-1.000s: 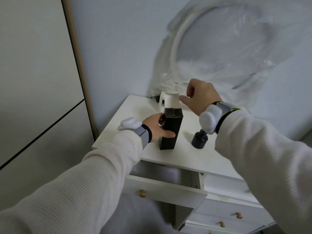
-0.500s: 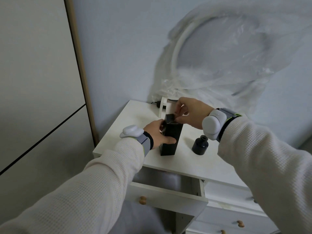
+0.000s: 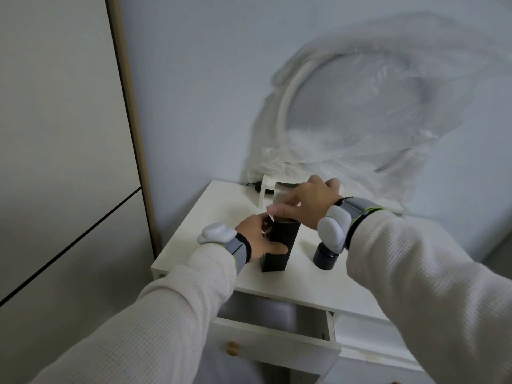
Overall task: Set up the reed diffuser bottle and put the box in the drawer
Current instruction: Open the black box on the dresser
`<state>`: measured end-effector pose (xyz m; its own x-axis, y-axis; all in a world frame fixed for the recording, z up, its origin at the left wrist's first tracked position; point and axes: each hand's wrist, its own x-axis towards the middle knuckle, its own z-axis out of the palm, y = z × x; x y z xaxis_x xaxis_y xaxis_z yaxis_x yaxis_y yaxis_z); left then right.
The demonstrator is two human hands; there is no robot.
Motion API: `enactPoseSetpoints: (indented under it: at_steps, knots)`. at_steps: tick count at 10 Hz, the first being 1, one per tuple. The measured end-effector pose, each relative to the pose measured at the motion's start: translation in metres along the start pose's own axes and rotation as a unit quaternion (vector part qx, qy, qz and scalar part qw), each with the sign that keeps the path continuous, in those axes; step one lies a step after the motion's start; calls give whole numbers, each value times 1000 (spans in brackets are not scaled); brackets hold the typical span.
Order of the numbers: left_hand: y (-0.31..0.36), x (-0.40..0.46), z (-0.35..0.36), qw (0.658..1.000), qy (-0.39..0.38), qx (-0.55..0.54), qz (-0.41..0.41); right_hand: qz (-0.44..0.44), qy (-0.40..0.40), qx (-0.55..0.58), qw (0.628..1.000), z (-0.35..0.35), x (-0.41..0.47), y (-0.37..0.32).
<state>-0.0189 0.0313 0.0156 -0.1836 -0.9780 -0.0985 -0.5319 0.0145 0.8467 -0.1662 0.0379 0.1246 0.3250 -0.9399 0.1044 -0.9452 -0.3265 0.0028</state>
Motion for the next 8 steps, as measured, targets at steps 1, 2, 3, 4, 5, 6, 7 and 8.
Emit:
enactPoseSetpoints:
  at_steps: [1,2,3,4,5,6,7,8]
  knots:
    - [-1,0,-1,1000,1,14,9,-51,26,-68,996,-2,1,-7]
    - [1,1,-2,999,2,43,9,-35,-49,-178,982,-17,6,-17]
    - [2,3,0,998,4,51,21,-18,-80,-201,976,-26,15,-33]
    - [-2,3,-3,999,17,34,23,-29,-107,-118,987,-21,28,-45]
    - [-7,1,-5,998,3,58,30,14,-151,-94,984,-14,42,-41]
    - [-10,1,-1,997,7,63,43,49,-183,-119,975,-1,48,-25]
    - [-14,3,1,998,23,50,41,41,-184,-129,974,8,49,-26]
    - [-21,2,1,998,28,33,38,25,-175,-128,976,28,61,-20]
